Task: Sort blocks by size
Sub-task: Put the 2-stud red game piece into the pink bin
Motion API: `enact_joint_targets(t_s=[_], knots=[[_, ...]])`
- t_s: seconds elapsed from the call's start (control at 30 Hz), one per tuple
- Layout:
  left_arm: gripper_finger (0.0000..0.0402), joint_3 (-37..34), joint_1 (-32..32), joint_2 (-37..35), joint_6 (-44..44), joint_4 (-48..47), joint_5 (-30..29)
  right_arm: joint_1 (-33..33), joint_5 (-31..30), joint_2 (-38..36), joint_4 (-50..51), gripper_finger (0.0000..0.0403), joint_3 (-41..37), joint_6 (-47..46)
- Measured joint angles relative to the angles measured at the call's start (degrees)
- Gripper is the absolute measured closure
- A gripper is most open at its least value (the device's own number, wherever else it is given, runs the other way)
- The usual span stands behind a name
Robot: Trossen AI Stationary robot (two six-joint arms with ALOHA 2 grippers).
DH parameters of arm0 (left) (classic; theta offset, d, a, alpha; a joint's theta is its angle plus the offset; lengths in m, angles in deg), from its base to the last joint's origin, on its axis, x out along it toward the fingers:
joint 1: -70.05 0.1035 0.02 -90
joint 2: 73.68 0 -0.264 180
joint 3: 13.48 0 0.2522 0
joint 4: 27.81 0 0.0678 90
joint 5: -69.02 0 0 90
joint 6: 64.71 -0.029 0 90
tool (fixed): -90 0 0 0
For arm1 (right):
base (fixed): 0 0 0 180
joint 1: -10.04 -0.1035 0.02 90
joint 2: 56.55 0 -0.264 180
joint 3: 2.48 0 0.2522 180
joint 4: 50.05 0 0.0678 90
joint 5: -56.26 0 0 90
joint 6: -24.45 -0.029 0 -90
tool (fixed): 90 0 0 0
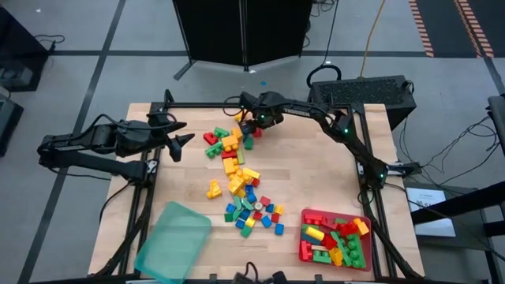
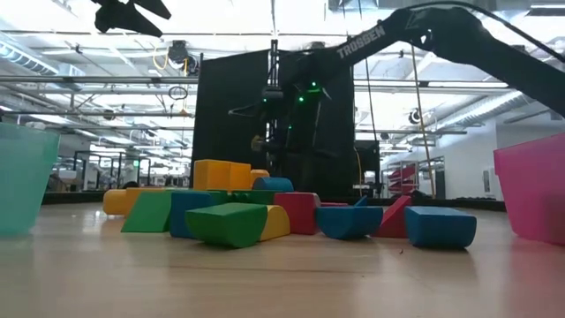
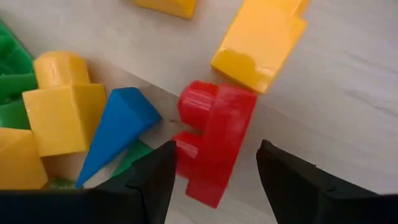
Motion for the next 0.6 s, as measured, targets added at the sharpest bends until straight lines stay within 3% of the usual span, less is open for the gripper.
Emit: enact_joint_targets(t_s=[0.17,0.33,0.6], knots=[[0.0146,0.0,0.1,0.0,-0.2,-0.1,-0.1,-0.1,3.4,2.4,0.6,0.0217,0.1,-1.3],[0.0146,0.0,0.1,0.0,-1.2,-0.5,-0.3,-0.2,2.5,2.4,3.0,0.0287,0.0,-0.6],[0.0146,0.0,0.1,0.0,-1.2,-1.0,-0.3,-0.7,2.3,0.7,8.4,0.0287,-0.4,2.1]])
